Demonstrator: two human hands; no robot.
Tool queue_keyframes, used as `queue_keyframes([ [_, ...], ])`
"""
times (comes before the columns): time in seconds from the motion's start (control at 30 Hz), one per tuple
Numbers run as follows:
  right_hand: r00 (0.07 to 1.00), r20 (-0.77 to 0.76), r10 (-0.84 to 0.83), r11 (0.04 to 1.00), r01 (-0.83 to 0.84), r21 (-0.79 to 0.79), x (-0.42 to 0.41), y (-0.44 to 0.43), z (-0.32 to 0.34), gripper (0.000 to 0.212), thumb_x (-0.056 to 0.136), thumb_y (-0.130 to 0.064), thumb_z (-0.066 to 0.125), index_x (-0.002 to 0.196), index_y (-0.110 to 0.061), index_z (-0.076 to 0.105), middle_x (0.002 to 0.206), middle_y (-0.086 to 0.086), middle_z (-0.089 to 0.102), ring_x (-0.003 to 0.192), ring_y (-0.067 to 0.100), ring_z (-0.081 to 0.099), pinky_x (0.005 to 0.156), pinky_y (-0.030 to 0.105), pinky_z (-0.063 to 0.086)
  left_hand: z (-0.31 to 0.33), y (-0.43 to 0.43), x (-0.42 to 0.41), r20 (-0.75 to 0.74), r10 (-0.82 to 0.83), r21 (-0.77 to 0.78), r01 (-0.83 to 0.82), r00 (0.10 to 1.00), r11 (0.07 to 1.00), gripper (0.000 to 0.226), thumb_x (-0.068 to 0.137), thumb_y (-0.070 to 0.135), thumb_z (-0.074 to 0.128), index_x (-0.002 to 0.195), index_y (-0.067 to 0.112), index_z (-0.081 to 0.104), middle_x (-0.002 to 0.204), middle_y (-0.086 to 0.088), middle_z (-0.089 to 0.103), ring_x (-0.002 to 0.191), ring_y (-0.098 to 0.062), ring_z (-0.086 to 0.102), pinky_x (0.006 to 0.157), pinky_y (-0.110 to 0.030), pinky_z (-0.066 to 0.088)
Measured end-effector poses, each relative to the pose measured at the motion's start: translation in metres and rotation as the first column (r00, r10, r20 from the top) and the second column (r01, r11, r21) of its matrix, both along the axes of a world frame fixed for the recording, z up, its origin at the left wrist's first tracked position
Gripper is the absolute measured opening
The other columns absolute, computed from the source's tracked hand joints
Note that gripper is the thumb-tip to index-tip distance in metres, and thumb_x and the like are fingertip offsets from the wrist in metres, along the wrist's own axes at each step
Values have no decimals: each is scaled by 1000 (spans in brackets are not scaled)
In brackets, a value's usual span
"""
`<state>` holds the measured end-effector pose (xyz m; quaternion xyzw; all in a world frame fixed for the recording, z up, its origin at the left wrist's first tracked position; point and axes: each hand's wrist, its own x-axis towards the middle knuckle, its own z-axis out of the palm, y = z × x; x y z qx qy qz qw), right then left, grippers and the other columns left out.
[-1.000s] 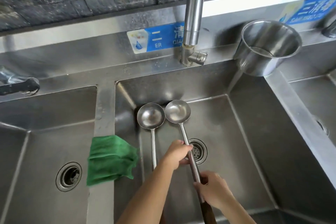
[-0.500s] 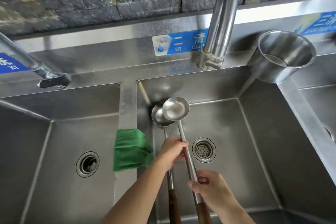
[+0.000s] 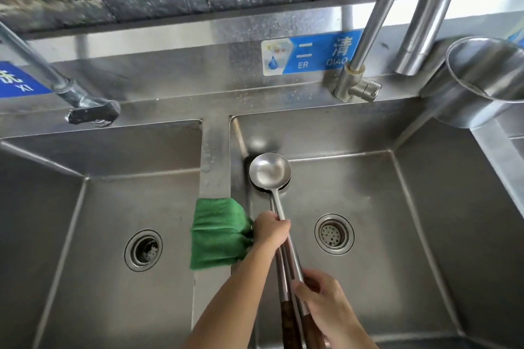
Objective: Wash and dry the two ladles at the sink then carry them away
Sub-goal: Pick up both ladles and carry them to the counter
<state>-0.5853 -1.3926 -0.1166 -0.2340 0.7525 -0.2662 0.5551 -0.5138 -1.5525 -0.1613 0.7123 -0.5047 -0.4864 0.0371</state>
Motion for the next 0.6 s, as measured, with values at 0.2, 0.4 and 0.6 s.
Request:
queue_keyframes([
  [0.2,995,96,-3,998,-2,56,-1,1,-15,35,70,-40,79,102,-26,80,85,-3,81,79,7,75,76,18,53,-20,-11,-9,43,101,10,-102,994,995,31,81,26,58,107,11,56,108,-11,63,94,-31,58,76,-32,46],
  [0.4,981,194,-15,993,-8,120,-2,-7,-40,58,62,-58,78,107,-21,76,88,-2,81,86,12,77,84,31,61,-45,-19,-18,-199,411,236,-363,890,901,29,83,23,62,101,-1,58,84,-12,66,57,-31,67,59,-41,60],
  [0.6,981,176,80,983,-107,152,4,-20,-33,57,60,-65,78,101,-27,72,89,-2,78,76,6,75,71,24,60,-48,-21,-19,-238,435,269,-372,868,888,24,96,16,53,105,-6,56,83,-13,58,44,-25,56,44,-29,52],
])
